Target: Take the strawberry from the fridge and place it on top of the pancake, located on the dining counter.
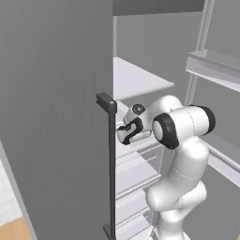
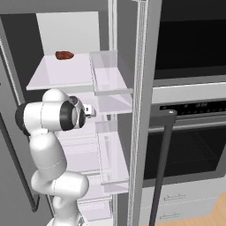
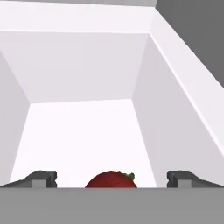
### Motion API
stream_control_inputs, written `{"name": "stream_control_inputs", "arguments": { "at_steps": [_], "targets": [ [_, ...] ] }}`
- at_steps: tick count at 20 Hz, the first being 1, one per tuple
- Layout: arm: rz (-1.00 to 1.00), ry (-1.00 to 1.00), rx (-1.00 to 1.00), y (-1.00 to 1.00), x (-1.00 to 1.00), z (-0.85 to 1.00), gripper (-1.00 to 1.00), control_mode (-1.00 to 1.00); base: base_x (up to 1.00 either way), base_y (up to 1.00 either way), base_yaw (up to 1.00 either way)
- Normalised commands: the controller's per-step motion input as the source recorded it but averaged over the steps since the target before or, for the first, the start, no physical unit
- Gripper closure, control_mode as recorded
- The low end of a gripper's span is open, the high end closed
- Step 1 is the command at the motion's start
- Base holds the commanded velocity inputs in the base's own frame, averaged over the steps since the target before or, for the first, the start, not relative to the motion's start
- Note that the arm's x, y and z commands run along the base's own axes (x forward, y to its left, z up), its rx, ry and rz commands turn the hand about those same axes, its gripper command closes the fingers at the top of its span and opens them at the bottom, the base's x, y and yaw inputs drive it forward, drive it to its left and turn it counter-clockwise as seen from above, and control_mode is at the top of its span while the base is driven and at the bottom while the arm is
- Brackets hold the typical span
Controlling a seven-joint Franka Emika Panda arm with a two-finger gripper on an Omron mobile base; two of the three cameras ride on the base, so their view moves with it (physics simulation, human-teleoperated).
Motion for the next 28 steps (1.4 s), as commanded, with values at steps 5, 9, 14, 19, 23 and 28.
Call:
{"name": "stream_control_inputs", "arguments": {
  "at_steps": [5, 9, 14, 19, 23, 28],
  "targets": [
    [-0.01, 0.0, 0.0, -0.04, -0.06, -0.2, 1.0, -1.0, 0.0, 0.0, 0.0],
    [-0.01, -0.01, 0.0, -0.35, -0.45, -0.28, 1.0, -1.0, 0.0, 0.0, 0.0],
    [0.0, -0.01, 0.0, -0.14, -0.19, -0.06, 1.0, -1.0, 0.0, 0.0, 0.0],
    [0.0, -0.04, 0.0, 0.0, -0.41, 0.35, 1.0, -1.0, 0.0, 0.0, 0.0],
    [0.0, -0.01, 0.01, 0.0, -1.0, 0.21, 1.0, -1.0, 0.0, 0.0, 0.0],
    [0.0, 0.0, 0.05, -0.03, -0.9, 0.79, 1.0, -1.0, 0.0, 0.0, 0.0]
  ]
}}
